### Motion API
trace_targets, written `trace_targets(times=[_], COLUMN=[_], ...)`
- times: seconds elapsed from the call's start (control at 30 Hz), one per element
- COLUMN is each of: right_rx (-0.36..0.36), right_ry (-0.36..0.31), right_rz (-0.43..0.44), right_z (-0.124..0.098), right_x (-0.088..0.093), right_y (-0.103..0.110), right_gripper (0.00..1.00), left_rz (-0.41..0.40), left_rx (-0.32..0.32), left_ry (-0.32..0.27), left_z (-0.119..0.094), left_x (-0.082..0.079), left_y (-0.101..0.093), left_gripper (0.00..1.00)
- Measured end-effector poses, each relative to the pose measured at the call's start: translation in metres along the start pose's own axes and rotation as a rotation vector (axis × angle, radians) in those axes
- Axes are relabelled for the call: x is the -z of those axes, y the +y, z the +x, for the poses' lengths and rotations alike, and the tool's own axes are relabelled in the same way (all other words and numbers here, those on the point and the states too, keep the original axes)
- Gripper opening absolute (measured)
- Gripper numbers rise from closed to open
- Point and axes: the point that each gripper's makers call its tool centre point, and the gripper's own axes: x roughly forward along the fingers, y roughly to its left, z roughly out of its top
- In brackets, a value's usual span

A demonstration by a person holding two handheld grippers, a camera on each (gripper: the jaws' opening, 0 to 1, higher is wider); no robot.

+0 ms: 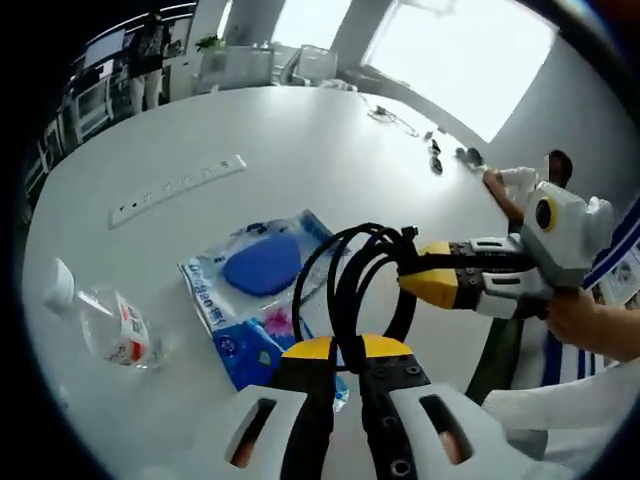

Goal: Arrange the tabletop items into an orderly group along one side of the table until the central work area is clear of visible clutter.

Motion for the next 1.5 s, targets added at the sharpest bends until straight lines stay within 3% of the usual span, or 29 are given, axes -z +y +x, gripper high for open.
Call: trace_targets(times=[0.4, 0.73, 1.5], right_rx=[0.088, 0.114, 0.093], right_ry=[0.005, 0.029, 0.134], right_rz=[0.021, 0.02, 0.017], right_z=[-0.045, -0.063, -0.062], right_x=[0.014, 0.019, 0.047], right_y=[-0.025, -0.053, -0.103], right_gripper=[0.09, 0.09, 0.09], left_rz=[0.041, 0.032, -0.054], left_rx=[0.075, 0.087, 0.071], left_ry=[0.025, 0.037, 0.055], left_z=[0.018, 0.04, 0.093], left_x=[-0.002, -0.014, -0.011], left_y=[-0.043, -0.065, -0.085], left_gripper=[0.03, 0.03, 0.03])
